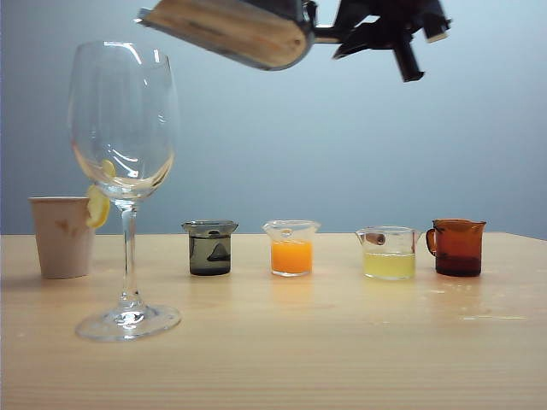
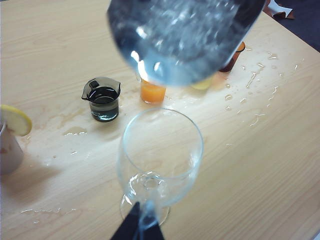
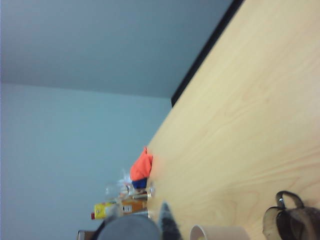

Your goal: Pick up the ice scoop on the desk filled with ice cubes, pour the ice into the goblet, and finally put the scoop back on the table.

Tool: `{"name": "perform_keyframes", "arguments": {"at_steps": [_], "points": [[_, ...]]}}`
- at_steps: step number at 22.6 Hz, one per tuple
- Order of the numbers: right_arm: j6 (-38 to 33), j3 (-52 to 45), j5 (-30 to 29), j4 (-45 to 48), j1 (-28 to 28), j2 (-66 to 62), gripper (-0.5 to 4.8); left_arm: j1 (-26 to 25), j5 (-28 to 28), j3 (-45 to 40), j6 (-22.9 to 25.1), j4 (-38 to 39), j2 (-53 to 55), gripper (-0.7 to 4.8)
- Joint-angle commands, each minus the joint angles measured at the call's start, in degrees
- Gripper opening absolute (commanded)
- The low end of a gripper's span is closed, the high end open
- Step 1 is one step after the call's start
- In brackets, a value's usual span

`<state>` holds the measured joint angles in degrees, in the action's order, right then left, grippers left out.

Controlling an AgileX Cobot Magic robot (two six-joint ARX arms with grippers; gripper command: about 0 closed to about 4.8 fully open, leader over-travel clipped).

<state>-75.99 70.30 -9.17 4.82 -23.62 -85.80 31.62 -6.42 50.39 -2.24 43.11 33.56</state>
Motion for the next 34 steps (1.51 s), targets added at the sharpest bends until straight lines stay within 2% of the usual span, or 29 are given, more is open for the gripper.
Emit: {"name": "perform_keyframes", "arguments": {"at_steps": [1,5,34], "points": [[-0.35,1.36,-0.52,1.81,-0.46,-0.33,-0.05,-0.04,-0.26,0.31,0.15,-0.44,-0.11,-0.06],[2.86,1.36,-2.78,0.96,-0.46,-0.33,-0.05,-0.04,-0.22,0.31,0.28,-0.37,-0.11,-0.06],[4.85,1.44,-2.54,1.42,-2.56,-0.42,-0.05,-0.04,0.07,0.28,0.28,-0.5,-0.11,0.0]]}}
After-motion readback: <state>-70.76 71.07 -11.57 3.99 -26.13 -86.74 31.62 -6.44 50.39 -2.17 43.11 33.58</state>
